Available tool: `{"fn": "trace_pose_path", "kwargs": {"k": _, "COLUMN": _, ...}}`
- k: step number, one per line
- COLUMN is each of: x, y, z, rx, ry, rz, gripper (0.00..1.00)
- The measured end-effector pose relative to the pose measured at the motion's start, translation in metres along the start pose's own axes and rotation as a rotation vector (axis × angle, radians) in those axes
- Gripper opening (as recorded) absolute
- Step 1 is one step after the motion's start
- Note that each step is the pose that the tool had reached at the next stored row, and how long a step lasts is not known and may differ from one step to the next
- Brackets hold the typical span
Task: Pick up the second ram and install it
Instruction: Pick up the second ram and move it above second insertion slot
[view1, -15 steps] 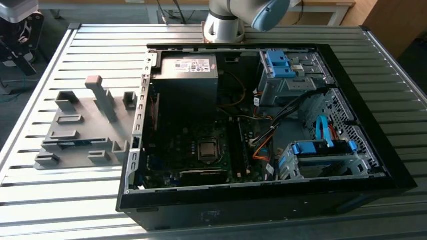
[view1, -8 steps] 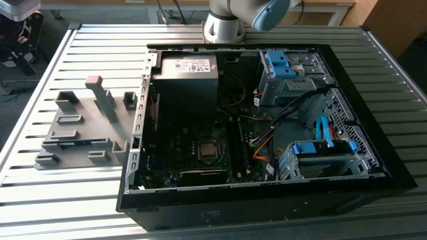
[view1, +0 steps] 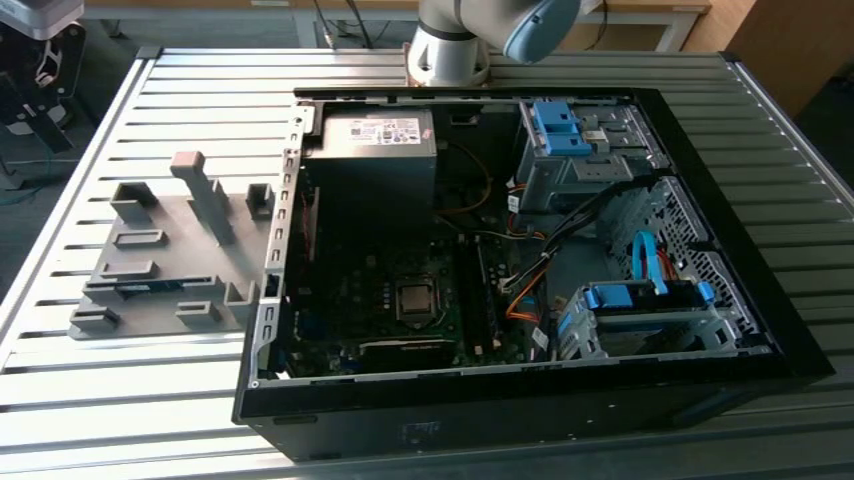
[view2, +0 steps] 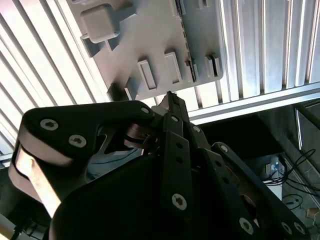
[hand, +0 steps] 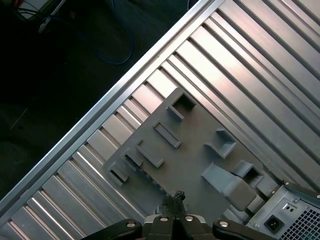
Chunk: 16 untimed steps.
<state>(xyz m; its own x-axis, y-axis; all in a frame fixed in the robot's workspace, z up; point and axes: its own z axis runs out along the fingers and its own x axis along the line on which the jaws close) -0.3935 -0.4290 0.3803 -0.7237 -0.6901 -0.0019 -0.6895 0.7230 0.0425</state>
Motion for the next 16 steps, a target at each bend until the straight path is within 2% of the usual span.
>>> {"fn": "trace_pose_path", "kwargs": {"k": 16, "x": 0.0003, "y": -0.0003, "z": 0.0, "rx": 0.0, "ry": 0.0034, "rz": -0.085, "gripper": 0.11}}
